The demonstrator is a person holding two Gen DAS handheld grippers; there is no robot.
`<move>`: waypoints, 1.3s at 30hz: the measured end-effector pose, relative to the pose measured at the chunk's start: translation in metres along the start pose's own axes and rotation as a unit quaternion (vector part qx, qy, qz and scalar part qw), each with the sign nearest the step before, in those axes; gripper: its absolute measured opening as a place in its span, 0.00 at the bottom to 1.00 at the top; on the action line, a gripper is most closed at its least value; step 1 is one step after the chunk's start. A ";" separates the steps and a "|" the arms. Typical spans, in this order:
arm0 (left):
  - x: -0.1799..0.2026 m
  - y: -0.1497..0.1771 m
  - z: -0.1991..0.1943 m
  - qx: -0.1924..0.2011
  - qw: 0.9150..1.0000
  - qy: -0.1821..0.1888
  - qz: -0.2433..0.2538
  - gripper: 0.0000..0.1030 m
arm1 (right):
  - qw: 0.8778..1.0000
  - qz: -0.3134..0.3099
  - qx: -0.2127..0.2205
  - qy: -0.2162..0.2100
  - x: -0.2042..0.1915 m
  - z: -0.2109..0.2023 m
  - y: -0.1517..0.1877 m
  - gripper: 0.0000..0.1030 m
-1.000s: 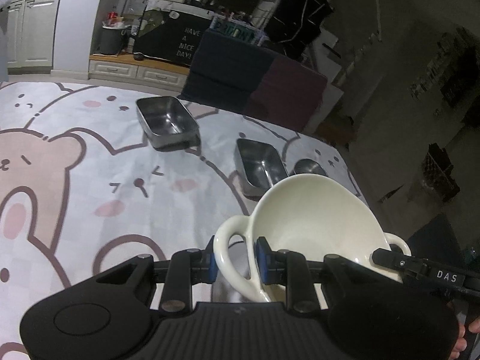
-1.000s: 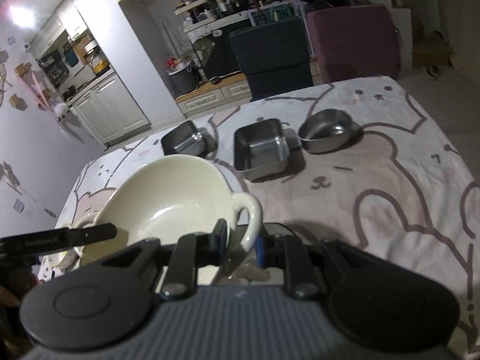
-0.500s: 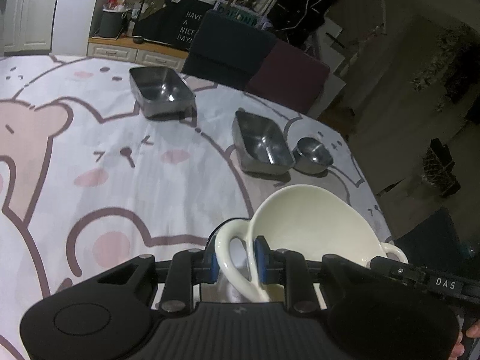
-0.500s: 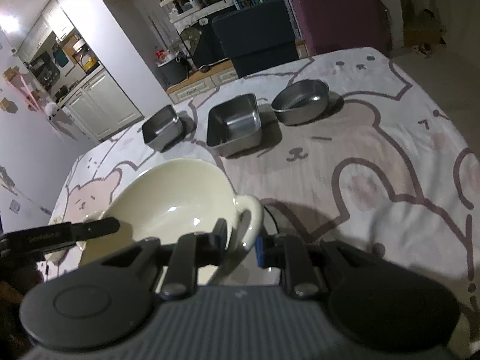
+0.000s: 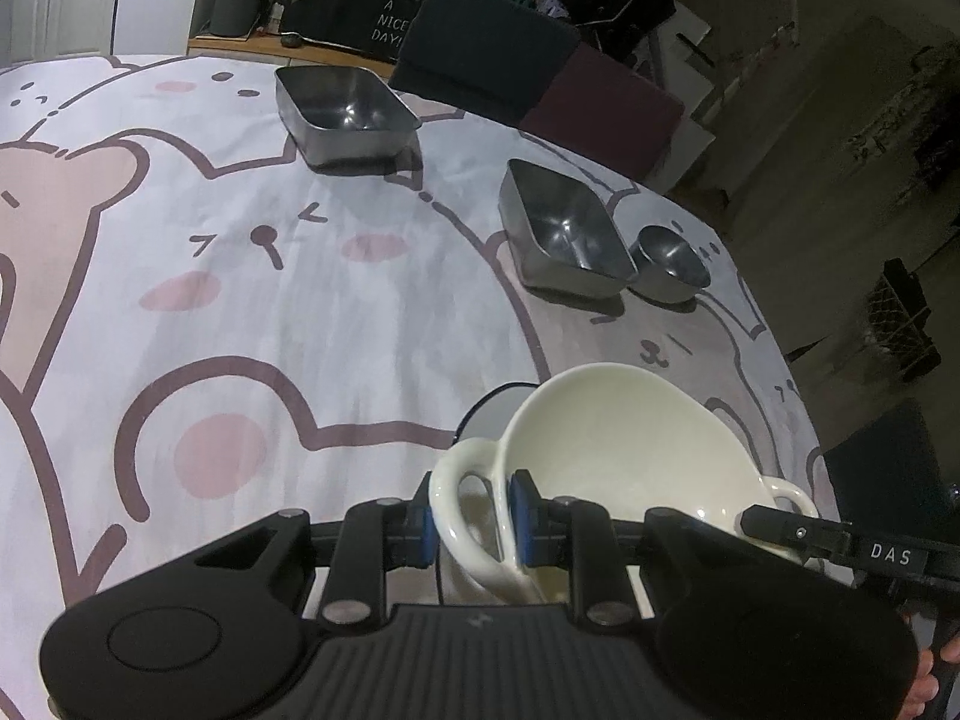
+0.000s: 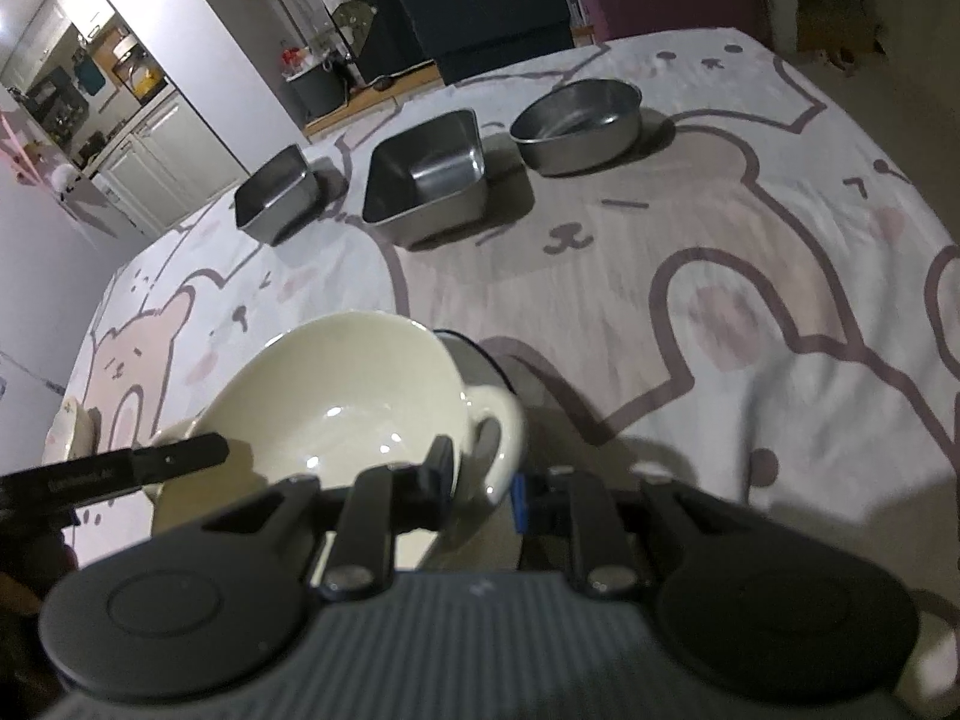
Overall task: Organize plates and bowls
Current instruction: 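Carry the cream bowl with both grippers toward the steel trays, then lower the cream bowl onto the dark-rimmed white plate and open both grippers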
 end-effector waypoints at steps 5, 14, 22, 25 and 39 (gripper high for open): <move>-0.003 0.001 0.006 -0.007 1.000 -0.003 0.004 0.25 | 1.000 -0.005 -0.012 0.003 -0.001 0.009 0.001 0.23; -0.006 0.004 0.014 -0.022 1.000 -0.003 0.005 0.25 | 1.000 -0.007 -0.027 0.014 -0.001 0.021 0.001 0.23; -0.007 0.007 0.017 -0.031 0.999 -0.005 0.006 0.25 | 0.999 -0.006 -0.033 0.020 -0.002 0.025 0.001 0.23; -0.007 0.008 0.017 -0.031 0.999 -0.005 0.006 0.25 | 0.999 -0.006 -0.036 0.022 -0.003 0.027 0.002 0.23; -0.009 0.009 0.017 -0.040 0.999 -0.006 0.002 0.26 | 0.999 -0.007 -0.040 0.024 -0.004 0.030 0.000 0.24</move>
Point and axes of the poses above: each gripper's, at about its wrist camera, not at the fingertips, and z roughly the way its jaws point, x to its right, y to its underside, the point moved 1 cm from there along z, roughly the way its jaws point, and after that the axes turned 12 degrees about x, right-handed, at the moved point
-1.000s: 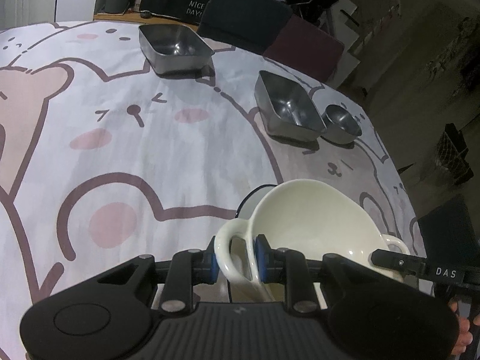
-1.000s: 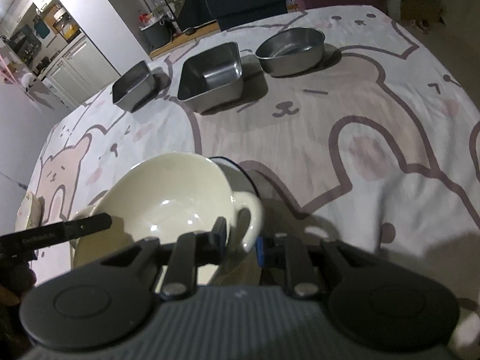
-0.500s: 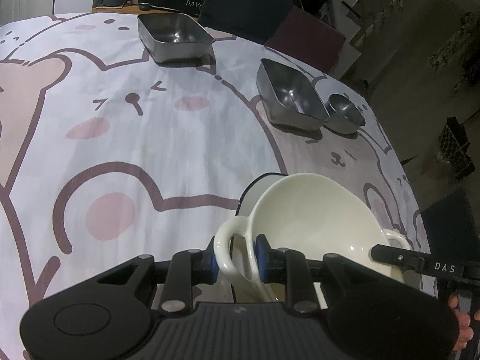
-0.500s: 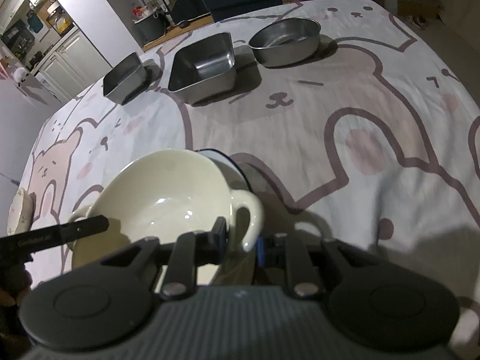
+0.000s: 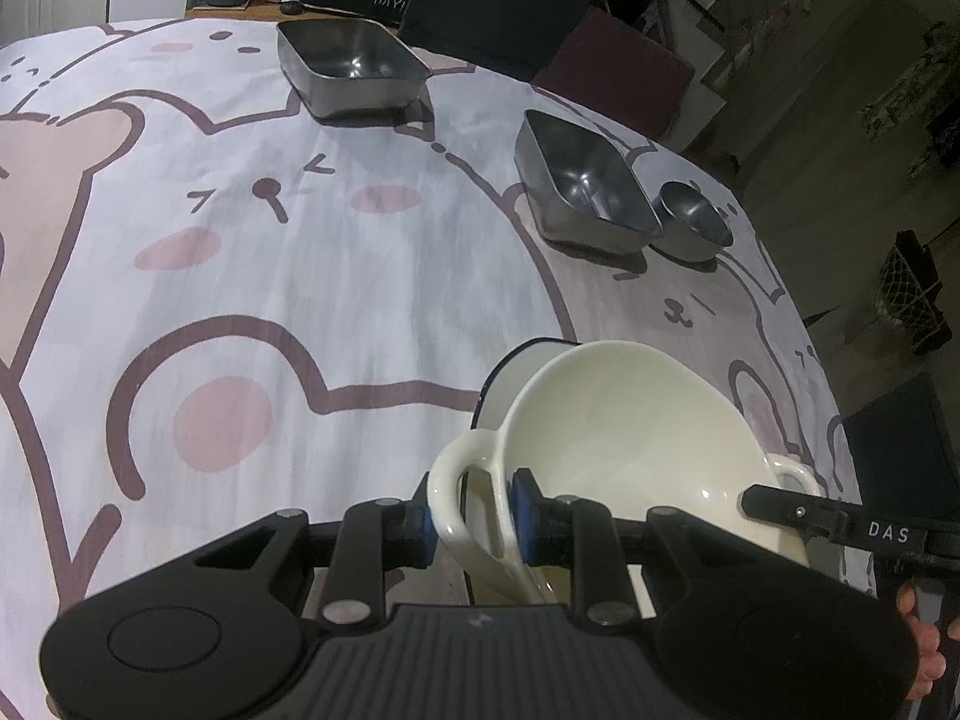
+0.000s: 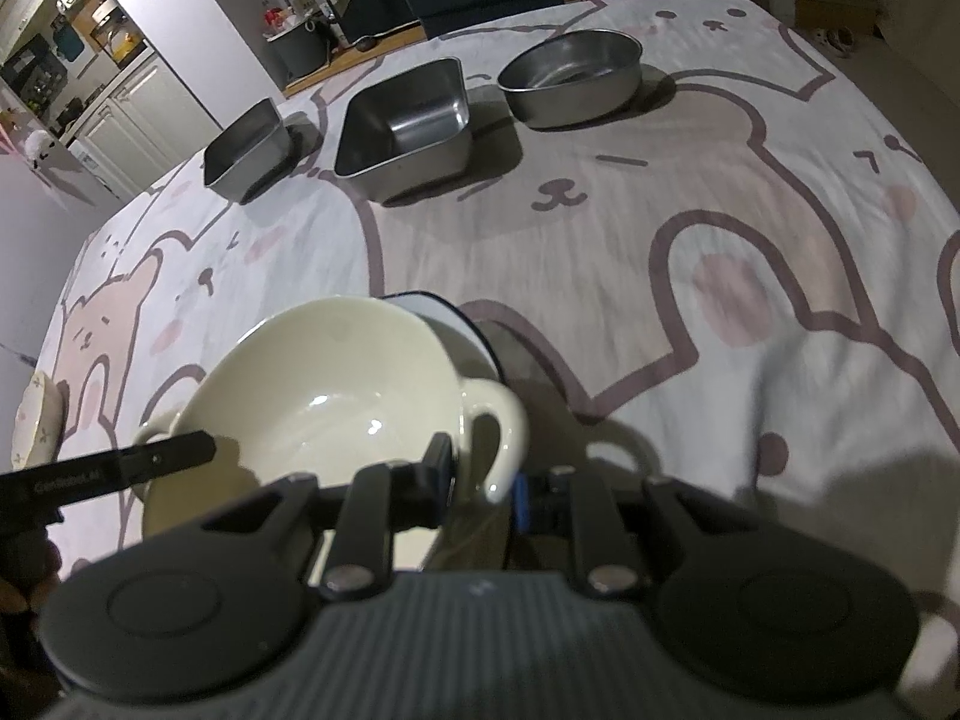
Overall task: Organize plates and bowls
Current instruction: 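Lower the cream bowl onto the dark-rimmed white plate and open both grippers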
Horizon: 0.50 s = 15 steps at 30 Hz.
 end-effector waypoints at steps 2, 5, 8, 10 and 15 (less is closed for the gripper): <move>-0.001 0.001 0.000 -0.003 1.000 0.001 -0.003 0.26 | 1.000 0.001 0.000 0.001 0.000 0.000 0.001 0.24; -0.002 0.003 0.001 -0.010 1.000 0.005 -0.005 0.25 | 1.000 0.002 0.001 0.002 0.001 0.001 0.001 0.24; -0.002 0.007 0.003 -0.016 1.000 0.009 -0.003 0.25 | 1.000 0.013 0.000 0.005 0.004 0.002 0.004 0.25; -0.002 0.009 0.003 -0.018 1.000 0.012 0.001 0.25 | 1.000 0.018 -0.003 0.006 0.005 0.003 0.006 0.26; -0.002 0.010 0.002 -0.017 1.000 0.013 0.003 0.25 | 1.000 0.011 -0.003 0.010 0.004 0.004 0.009 0.27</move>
Point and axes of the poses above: each gripper's, at about its wrist camera, not at the fingertips, and z roughly the way its jaws point, x to its right, y to its underside, the point moved 1 cm from there along z, roughly the way its jaws point, and after that the axes turned 12 degrees about x, right-handed, at the moved point
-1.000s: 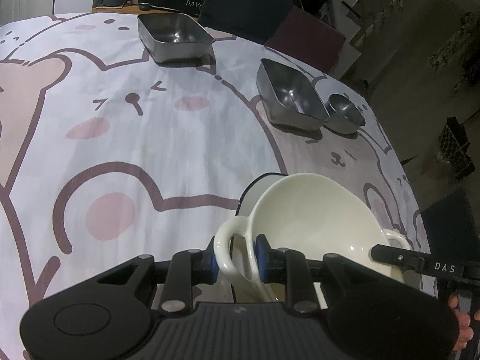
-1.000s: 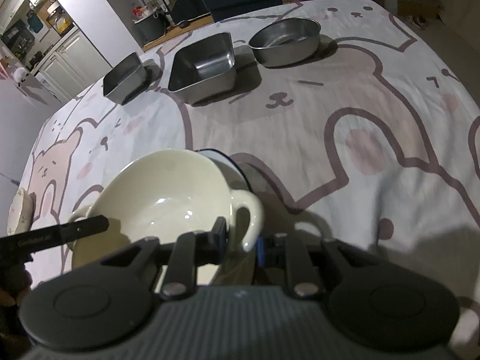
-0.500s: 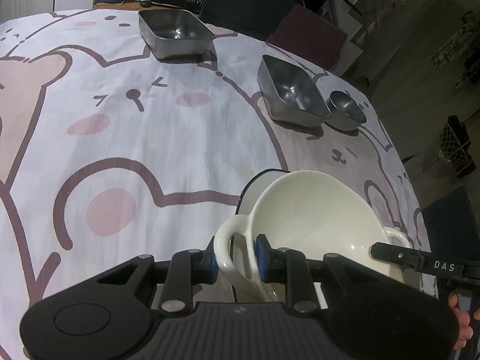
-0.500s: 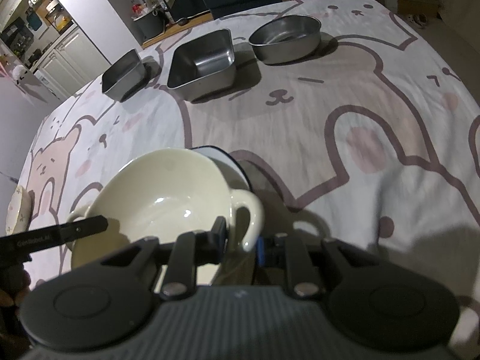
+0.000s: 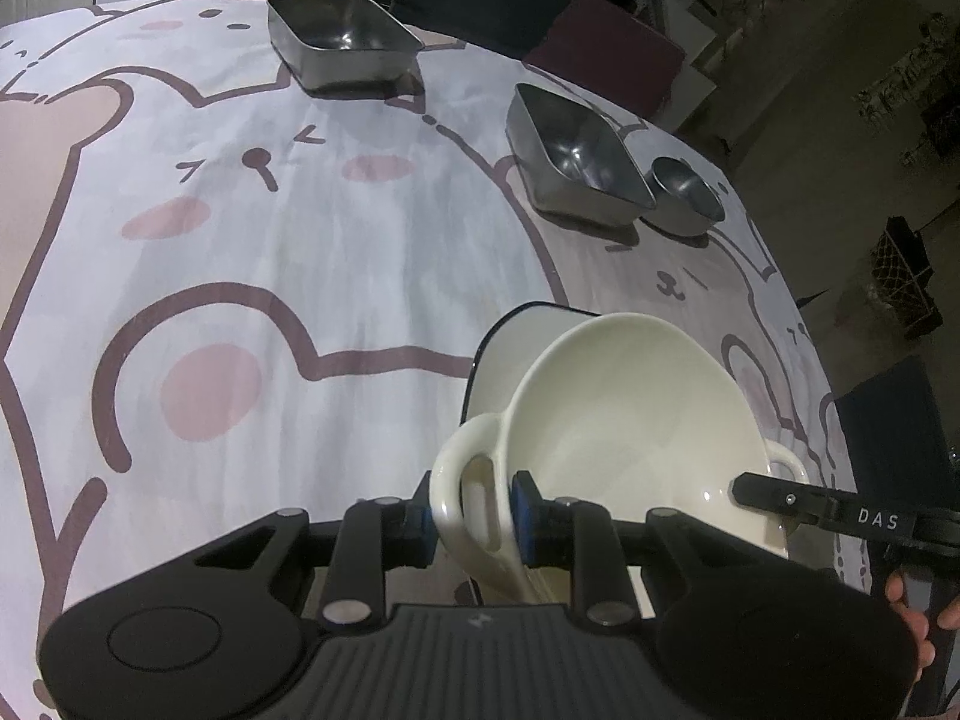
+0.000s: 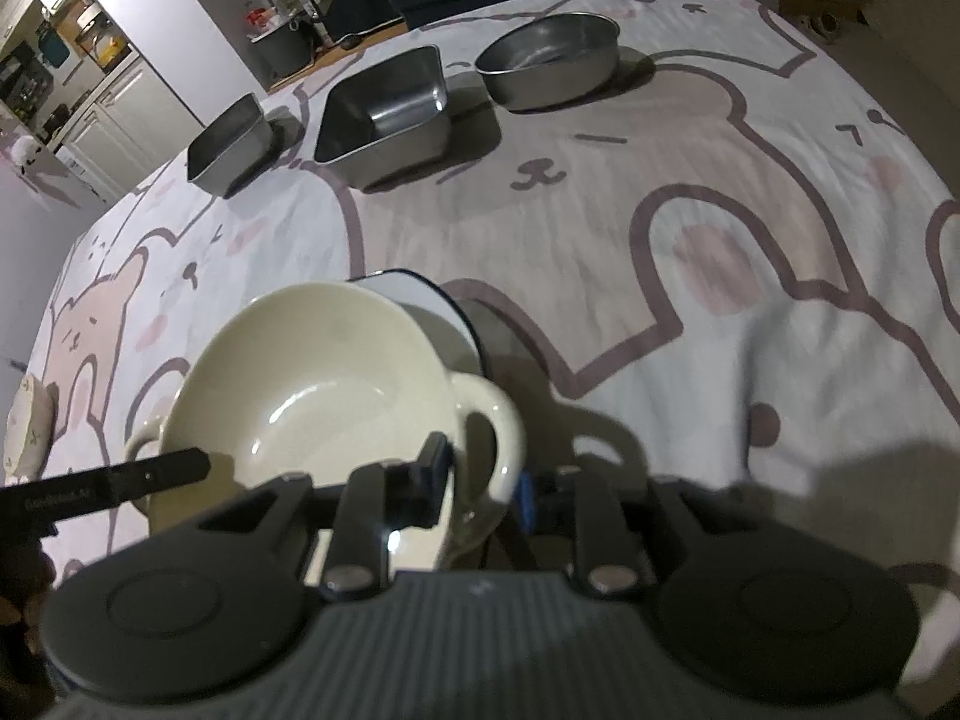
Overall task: Organize plates and bowls
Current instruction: 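Lower the cream bowl onto the dark-rimmed white plate and open both grippers, then move both grippers to the yellow-rimmed lemon bowl and grasp its rim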
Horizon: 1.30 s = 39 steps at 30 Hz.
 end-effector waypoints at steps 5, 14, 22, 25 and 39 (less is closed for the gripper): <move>-0.001 0.000 0.000 0.000 1.000 0.001 -0.001 0.25 | 1.000 0.000 0.000 0.000 0.000 0.000 0.000 0.27; -0.001 0.000 -0.001 -0.003 1.000 0.002 0.001 0.25 | 1.000 0.000 -0.001 0.000 0.000 0.000 0.000 0.27; 0.006 -0.003 -0.014 0.003 1.000 0.008 0.011 0.57 | 1.000 -0.003 0.013 -0.007 0.001 -0.007 -0.003 0.42; 0.010 -0.002 -0.020 0.004 1.000 0.006 0.018 0.70 | 1.000 -0.007 0.019 -0.004 0.001 -0.014 -0.003 0.56; 0.022 -0.001 -0.052 0.033 0.997 -0.010 0.066 1.00 | 0.998 -0.045 0.052 -0.005 -0.009 -0.053 0.004 1.00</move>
Point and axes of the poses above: each gripper's, at about its wrist camera, not at the fingertips, and z roughly the way its jaws point, x to its right, y to its underside, the point moved 1 cm from there along z, roughly the way its jaws point, and after that the axes turned 12 degrees about x, right-handed, at the moved point
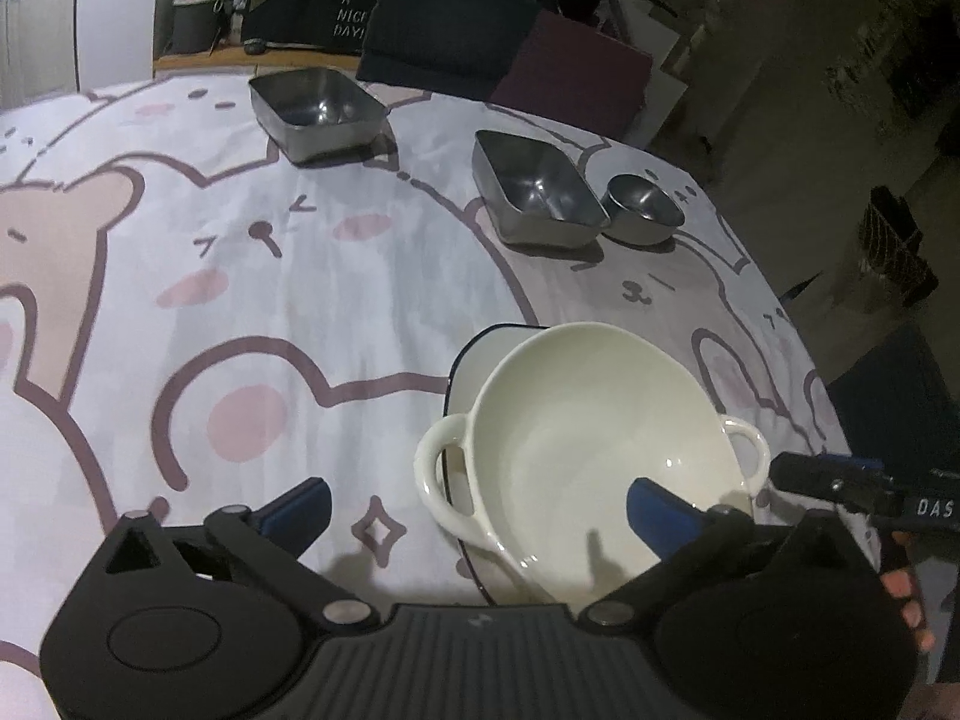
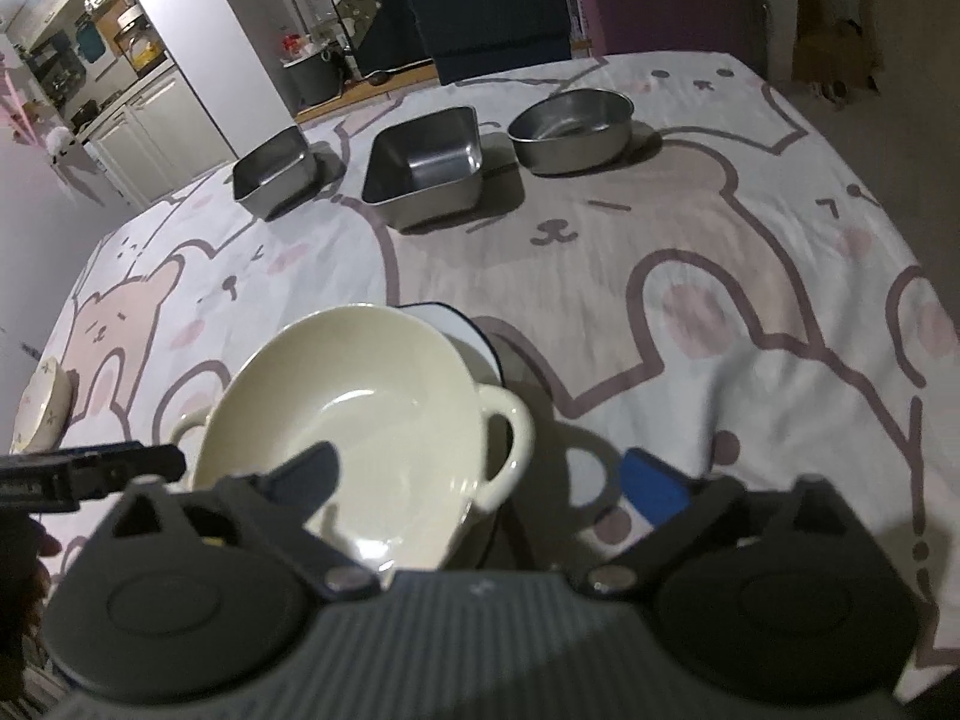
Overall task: Organize plates and bowls
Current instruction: 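Move both grippers to the yellow-rimmed lemon bowl and grasp its rim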
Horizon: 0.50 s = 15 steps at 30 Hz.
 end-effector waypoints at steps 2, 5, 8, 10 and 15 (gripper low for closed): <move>0.001 0.000 -0.005 0.003 1.000 -0.002 0.006 1.00 | 1.000 -0.008 0.007 0.001 -0.003 -0.005 0.001 1.00; 0.000 -0.001 -0.011 0.009 1.000 -0.006 0.012 1.00 | 1.000 -0.017 0.018 0.005 -0.008 -0.013 0.002 1.00; -0.001 -0.005 -0.019 0.018 1.000 -0.011 0.022 1.00 | 1.000 -0.018 0.024 -0.001 -0.012 -0.020 0.003 1.00; -0.002 -0.009 -0.027 0.026 0.999 -0.010 0.026 1.00 | 0.999 -0.023 0.029 -0.003 -0.017 -0.024 0.002 1.00; -0.013 -0.019 -0.049 0.050 0.998 -0.014 0.020 1.00 | 0.998 -0.035 0.056 -0.005 -0.034 -0.032 -0.005 1.00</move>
Point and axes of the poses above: each gripper's, at about its wrist camera, not at the fingertips, and z roughly the way its jaws point, x to its right, y to its underside, the point moved 1 cm from there along z, roughly the way its jaws point, and after that the axes turned 12 degrees about x, right-handed, at the moved point
